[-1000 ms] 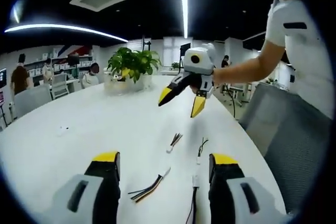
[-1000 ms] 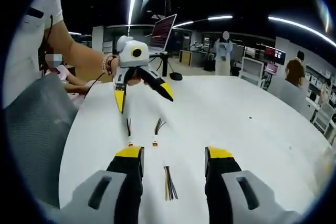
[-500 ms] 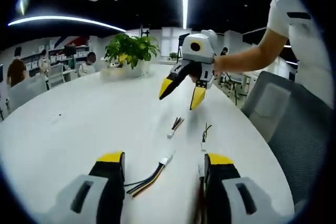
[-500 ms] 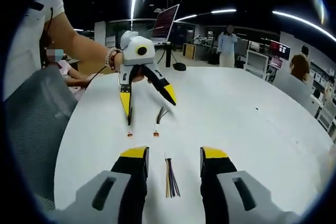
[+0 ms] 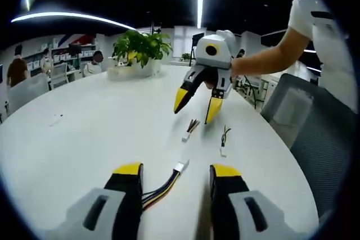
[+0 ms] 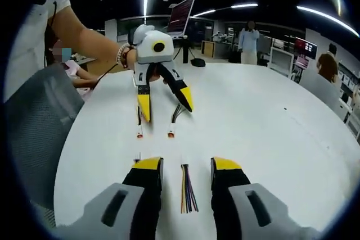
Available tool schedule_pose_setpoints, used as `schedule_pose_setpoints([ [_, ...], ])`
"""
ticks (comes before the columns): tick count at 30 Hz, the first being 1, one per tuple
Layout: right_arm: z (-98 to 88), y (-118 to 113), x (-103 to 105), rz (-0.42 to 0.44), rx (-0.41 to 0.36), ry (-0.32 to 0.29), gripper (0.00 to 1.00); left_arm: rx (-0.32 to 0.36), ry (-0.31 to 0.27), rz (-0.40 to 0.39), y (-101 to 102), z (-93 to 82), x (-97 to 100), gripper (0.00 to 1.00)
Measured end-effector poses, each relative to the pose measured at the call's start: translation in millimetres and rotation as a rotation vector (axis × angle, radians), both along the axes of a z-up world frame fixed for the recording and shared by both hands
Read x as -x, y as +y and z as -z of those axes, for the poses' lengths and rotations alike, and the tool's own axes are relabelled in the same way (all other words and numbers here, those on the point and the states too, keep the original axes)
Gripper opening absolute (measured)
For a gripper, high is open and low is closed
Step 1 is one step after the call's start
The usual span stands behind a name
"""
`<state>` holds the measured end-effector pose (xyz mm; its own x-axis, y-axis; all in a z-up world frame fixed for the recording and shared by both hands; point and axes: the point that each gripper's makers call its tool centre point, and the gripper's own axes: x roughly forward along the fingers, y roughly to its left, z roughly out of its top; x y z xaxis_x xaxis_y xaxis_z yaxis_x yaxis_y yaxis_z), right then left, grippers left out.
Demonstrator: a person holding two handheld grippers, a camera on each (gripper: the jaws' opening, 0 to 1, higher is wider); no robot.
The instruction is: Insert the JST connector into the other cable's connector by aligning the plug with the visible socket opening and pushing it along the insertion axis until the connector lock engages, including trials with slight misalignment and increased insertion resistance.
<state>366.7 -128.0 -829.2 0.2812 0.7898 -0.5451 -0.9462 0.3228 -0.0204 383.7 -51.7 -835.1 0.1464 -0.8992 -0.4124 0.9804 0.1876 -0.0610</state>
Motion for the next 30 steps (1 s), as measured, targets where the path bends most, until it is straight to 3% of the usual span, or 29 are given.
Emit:
schedule_pose_setpoints([
  [10,7.7,2.2,-1.9,-0.011,-0.009,-0.002,0.21,0.011,0.012,0.012,-7.1,2.3,0.8,0.33],
  [14,10.6,2.2,-0.3,-0.028,-0.009,0.001,0.13,0.007,0.015,0.031,-10.2,4.9,4.0,0.27],
  [30,21.1,4.2,-2.0,-0.027,-0.002,0.017,0.11,-0.002,0.010,0.059,-13.5,10.0,5.0,0.16],
])
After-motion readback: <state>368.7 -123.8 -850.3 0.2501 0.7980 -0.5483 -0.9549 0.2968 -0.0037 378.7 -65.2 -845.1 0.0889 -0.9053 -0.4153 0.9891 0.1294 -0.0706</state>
